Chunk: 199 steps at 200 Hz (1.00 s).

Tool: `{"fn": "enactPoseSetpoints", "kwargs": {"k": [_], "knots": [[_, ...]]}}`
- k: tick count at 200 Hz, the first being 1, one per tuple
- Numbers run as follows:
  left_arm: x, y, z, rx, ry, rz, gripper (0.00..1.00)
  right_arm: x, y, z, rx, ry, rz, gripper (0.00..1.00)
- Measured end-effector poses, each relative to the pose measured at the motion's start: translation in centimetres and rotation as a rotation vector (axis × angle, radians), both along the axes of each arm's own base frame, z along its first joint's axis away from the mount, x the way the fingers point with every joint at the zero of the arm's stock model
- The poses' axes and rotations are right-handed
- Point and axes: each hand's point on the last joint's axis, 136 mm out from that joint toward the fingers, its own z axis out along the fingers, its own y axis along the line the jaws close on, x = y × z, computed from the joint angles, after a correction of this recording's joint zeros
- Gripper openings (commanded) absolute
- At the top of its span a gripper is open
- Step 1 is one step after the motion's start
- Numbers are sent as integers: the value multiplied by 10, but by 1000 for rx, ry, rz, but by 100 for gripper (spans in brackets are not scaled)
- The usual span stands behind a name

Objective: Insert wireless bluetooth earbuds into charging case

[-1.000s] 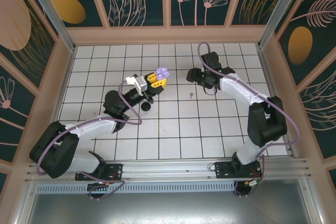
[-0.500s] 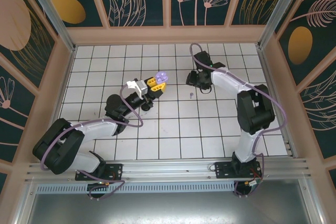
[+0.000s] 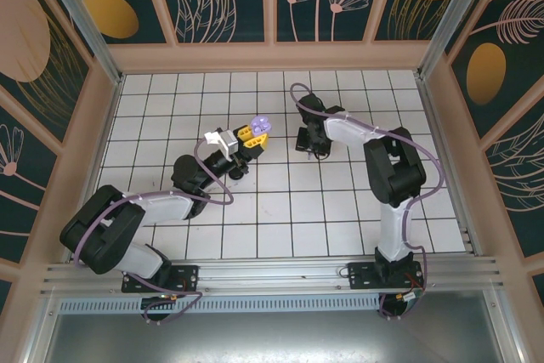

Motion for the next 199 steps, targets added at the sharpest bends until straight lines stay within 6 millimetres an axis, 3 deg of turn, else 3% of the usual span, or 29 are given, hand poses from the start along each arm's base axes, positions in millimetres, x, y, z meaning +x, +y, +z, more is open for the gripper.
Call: {"fn": "enactPoseSetpoints", "kwargs": {"k": [69,199], "knots": [[-1,2,2,-11,-9,0,0,0,-3,-15,-35,23,-4,42],[-1,2,1,-12,-9,0,0,8,-2,-16,-52,16,-7,36]]}}
